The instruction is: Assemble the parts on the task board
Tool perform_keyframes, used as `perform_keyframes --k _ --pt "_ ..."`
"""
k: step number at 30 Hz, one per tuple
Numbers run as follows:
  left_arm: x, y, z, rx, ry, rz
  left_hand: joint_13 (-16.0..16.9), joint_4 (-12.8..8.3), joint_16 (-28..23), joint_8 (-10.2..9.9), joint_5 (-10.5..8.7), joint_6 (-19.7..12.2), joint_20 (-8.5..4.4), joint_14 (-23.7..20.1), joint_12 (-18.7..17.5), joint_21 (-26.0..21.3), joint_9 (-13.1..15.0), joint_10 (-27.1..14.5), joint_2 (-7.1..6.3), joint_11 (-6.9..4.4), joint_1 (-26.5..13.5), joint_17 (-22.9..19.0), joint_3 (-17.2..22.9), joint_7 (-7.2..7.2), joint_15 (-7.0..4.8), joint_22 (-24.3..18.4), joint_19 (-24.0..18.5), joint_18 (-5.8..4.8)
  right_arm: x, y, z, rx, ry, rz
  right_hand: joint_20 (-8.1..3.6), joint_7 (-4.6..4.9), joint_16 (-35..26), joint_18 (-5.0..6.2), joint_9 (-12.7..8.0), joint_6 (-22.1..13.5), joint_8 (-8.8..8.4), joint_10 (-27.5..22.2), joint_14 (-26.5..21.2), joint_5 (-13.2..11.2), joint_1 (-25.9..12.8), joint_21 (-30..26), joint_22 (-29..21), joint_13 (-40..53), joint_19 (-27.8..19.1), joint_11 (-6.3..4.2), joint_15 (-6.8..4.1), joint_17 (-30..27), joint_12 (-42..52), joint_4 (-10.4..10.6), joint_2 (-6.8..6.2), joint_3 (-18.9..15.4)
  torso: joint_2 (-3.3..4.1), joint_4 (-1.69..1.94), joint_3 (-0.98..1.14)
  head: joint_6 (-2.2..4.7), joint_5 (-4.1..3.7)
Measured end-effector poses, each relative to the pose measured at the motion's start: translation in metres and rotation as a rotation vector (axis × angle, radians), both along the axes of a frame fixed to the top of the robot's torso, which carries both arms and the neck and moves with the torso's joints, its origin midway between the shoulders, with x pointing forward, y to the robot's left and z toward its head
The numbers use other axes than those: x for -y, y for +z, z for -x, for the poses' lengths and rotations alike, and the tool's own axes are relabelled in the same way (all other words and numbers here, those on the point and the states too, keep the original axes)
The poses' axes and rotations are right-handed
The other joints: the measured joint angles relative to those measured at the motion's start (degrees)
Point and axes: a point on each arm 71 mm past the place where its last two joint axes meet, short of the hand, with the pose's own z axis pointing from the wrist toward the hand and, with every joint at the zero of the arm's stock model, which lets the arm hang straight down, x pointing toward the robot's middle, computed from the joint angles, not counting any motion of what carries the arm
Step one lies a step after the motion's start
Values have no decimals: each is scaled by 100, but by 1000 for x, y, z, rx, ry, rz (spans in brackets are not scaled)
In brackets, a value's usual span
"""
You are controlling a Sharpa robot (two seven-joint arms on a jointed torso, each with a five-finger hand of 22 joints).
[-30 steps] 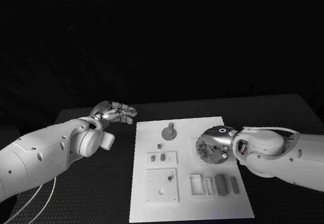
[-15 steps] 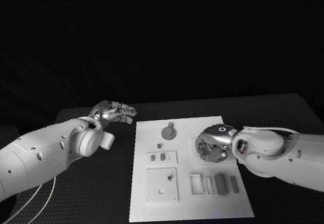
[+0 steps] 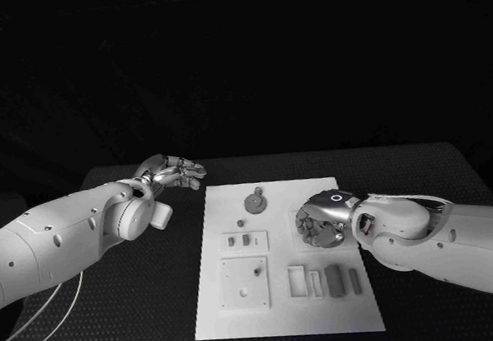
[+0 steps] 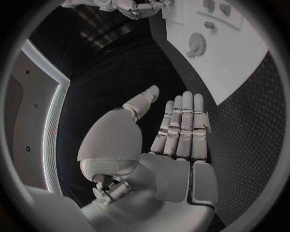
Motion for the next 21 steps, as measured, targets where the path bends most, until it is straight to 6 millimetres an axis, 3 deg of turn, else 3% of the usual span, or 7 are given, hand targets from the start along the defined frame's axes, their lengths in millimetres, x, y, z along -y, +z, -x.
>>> perform_keyframes --k 18,21 --pt "0 0 -1 0 2 -1 -5 0 0 0 0 0 0 0 0 0 1 0 0 0 0 14 0 0 0 0 0 0 3 7 3 0 -15 -47 9 0 28 37 0 0 0 34 -24 -1 8 -1 -2 31 9 -12 -24 1 8 1 7 0 1 -6 7 -14 28" --pt "1 0 -1 0 0 -1 -5 0 0 0 0 0 0 0 0 0 1 0 0 0 0 16 0 0 0 0 0 0 5 10 1 3 -23 -58 10 0 28 38 0 0 0 42 -24 -2 67 23 -2 39 8 -20 -24 1 11 2 65 20 1 -4 7 -7 32"
